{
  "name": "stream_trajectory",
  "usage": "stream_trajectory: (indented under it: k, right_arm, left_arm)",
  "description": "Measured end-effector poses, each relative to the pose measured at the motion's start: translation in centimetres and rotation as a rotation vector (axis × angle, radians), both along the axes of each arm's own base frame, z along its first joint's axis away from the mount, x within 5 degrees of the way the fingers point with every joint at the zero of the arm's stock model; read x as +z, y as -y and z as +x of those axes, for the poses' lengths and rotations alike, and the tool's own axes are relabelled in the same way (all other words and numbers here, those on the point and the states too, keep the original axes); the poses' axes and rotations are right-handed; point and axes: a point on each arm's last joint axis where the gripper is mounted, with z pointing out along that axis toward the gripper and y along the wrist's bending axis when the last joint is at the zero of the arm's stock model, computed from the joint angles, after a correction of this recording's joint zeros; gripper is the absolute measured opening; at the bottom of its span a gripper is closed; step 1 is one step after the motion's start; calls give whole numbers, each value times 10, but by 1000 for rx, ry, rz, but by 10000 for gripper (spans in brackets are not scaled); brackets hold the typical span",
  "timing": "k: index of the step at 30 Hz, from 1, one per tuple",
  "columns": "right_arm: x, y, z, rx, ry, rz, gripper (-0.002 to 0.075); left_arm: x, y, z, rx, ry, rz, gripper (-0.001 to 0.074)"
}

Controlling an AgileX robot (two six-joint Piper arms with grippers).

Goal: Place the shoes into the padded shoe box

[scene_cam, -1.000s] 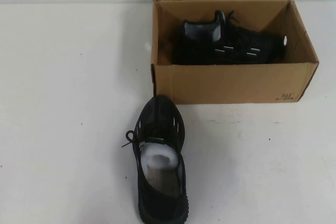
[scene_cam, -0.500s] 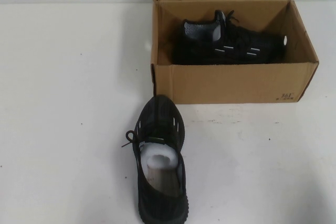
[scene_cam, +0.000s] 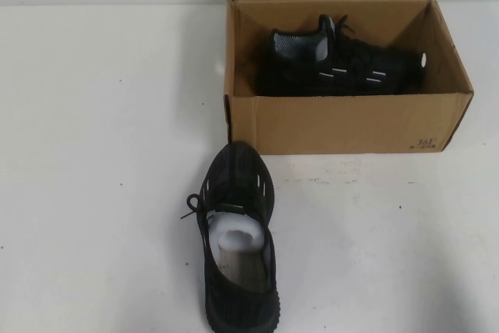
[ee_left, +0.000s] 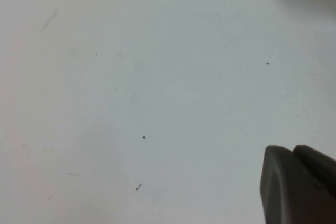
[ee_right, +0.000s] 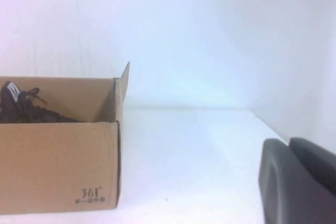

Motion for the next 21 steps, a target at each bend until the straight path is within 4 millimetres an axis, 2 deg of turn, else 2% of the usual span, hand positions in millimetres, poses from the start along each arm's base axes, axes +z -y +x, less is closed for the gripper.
stream_trajectory:
  k: [10,15,21]
  right_arm:
    - [-3,1,0,-8,-35,10,-8]
    - [-19,1,0,-7,-216,-53,-8]
    - [-37,-1,-4,20,-414,-50,-8]
  left_arm:
    - [0,0,0,0,0,0,-4]
    - [0,0,0,0,0,0,-4]
    - [0,0,0,0,0,0,-4]
